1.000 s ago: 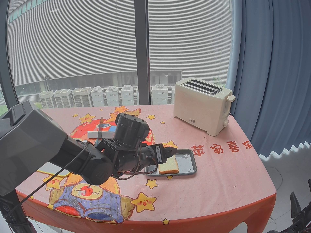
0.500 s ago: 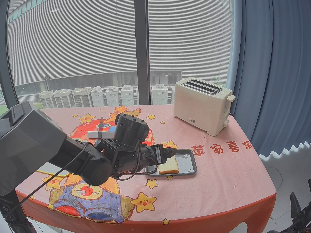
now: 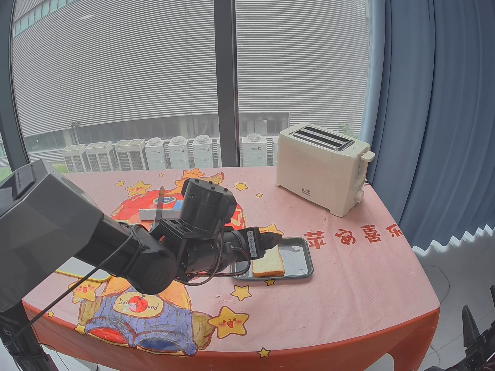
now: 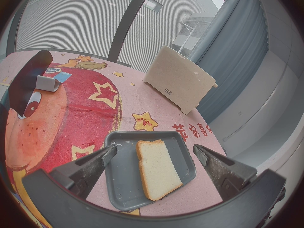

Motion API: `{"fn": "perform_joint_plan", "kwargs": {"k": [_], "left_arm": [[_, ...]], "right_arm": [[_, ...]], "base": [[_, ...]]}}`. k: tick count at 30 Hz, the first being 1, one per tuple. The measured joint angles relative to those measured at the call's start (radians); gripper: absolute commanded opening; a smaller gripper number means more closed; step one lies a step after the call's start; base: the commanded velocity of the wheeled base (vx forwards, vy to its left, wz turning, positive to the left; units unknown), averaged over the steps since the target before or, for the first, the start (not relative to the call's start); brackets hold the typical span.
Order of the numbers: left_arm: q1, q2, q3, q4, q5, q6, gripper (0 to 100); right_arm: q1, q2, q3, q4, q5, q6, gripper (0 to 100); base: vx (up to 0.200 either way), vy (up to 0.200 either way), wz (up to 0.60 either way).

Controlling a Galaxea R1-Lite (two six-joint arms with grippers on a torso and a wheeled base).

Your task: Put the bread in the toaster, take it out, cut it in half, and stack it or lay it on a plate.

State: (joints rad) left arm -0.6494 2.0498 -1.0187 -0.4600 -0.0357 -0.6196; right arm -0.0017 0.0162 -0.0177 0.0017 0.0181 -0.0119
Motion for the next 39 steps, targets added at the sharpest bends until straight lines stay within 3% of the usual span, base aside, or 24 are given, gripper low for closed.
{"fn": "perform_joint_plan", "kwargs": {"k": [31, 39], "left_arm": [[0.015, -0.036, 0.015, 0.001, 0.018, 0.01, 100], [0.029, -0.093, 0.031, 0.003, 0.066, 0.015, 100]], "right_arm": [[0.0, 0.0, 0.0, 0.0, 0.0, 0.0, 100], [0.0, 0.0, 0.0, 0.0, 0.0, 0.0, 100]], "base": [[0.0, 0.0, 0.0], [0.0, 0.0, 0.0]]}}
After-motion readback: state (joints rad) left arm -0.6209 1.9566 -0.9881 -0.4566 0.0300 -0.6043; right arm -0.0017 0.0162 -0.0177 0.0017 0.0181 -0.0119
